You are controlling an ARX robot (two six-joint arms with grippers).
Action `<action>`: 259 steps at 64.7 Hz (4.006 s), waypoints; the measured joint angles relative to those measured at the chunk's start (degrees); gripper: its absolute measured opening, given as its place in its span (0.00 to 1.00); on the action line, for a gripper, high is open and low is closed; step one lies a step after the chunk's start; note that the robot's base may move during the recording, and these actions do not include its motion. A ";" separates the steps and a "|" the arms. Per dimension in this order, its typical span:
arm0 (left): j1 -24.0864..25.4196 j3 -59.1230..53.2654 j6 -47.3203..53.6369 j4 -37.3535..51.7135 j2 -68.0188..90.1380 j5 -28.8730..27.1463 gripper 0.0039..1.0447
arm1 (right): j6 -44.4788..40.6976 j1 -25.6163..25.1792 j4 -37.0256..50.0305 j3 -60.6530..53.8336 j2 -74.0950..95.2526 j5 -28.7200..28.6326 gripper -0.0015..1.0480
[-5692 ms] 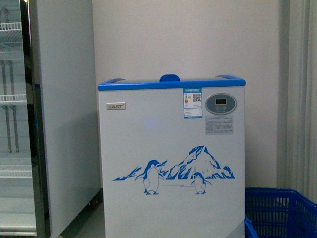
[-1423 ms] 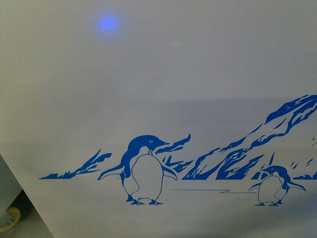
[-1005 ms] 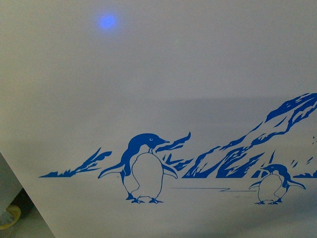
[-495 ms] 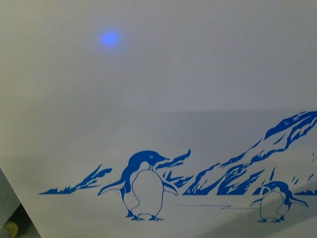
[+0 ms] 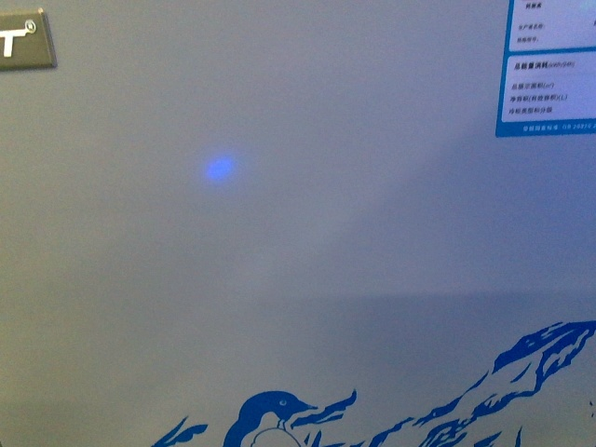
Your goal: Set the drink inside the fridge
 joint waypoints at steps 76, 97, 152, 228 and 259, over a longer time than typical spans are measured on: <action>0.00 0.00 0.00 0.00 0.00 0.00 0.92 | 15.50 -11.02 -15.10 -7.15 -64.70 -26.67 0.38; 0.00 0.00 0.00 0.00 0.00 0.02 0.92 | 15.21 0.00 -10.54 -14.01 -69.05 -12.74 0.38; 0.00 0.00 0.00 0.00 0.00 0.02 0.92 | 7.67 19.12 -2.73 -24.76 -76.26 2.62 0.38; 0.00 0.00 0.00 0.00 0.00 0.00 0.92 | 7.72 17.46 -2.16 -26.53 -77.02 1.46 0.38; 0.00 0.00 0.00 0.00 0.00 -0.02 0.92 | 7.72 17.44 -2.16 -26.51 -77.02 1.46 0.38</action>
